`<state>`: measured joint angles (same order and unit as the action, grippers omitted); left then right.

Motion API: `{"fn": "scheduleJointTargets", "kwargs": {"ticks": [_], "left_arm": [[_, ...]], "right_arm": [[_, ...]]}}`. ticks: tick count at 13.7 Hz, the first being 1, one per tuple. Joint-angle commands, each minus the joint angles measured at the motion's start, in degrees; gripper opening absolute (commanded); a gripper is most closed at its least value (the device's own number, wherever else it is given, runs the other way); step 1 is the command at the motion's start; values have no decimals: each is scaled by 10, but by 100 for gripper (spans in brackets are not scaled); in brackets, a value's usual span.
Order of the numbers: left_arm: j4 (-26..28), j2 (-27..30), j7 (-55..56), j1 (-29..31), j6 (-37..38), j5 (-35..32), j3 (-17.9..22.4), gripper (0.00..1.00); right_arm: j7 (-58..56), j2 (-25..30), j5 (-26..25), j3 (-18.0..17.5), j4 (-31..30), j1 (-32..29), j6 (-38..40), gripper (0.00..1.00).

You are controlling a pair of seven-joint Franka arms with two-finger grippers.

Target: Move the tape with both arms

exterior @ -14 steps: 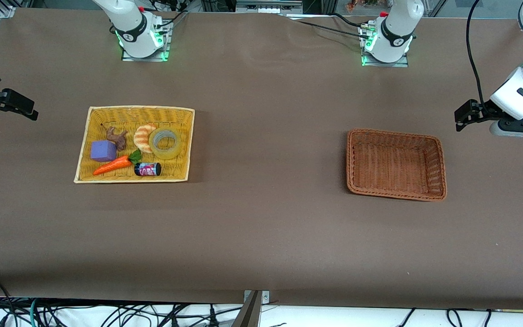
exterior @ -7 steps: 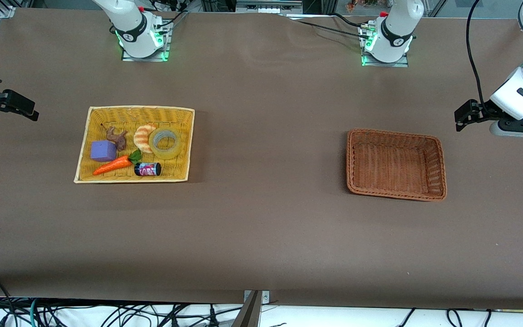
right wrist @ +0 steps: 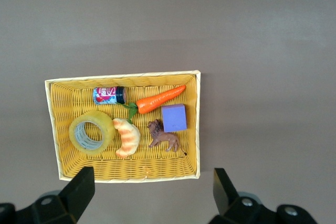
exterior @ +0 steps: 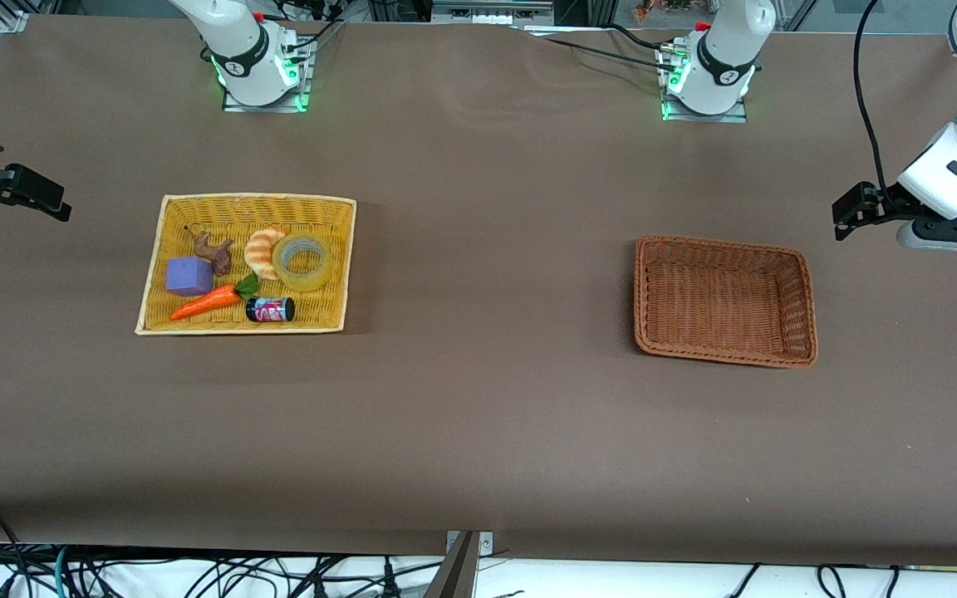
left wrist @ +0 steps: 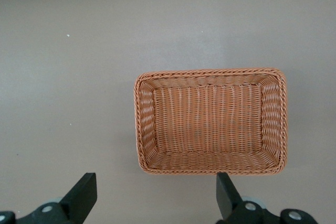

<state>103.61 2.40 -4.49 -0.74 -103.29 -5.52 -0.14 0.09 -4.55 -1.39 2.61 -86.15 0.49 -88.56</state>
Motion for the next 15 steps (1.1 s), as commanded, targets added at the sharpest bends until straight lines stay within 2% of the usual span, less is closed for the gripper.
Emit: {"fn": "scheduleJointTargets", "kwargs": {"ticks": [1,5,9,12,15], "left_arm": [[-10,-5,-12,-1,6,14,1,100],[-11,-5,-12,-1,10,14,1,100],[-11,-5,-12,-2,9,14,1,100],[-11,-5,-12,-2,9,14,1,100],[-11,-5,-12,-2,10,14,1,100]], "right_arm": [[0,5,-6,-9,-3,-9,1,100],[-6,5,-2,-8,-3,-11,-1,100],[-5,-17,-34,-9,-3,-8,-8,100],[-27,-41,-5,-10,-2,-8,-12,100],[-22,-58,-2,-11,-5,11,-6,100]]}}
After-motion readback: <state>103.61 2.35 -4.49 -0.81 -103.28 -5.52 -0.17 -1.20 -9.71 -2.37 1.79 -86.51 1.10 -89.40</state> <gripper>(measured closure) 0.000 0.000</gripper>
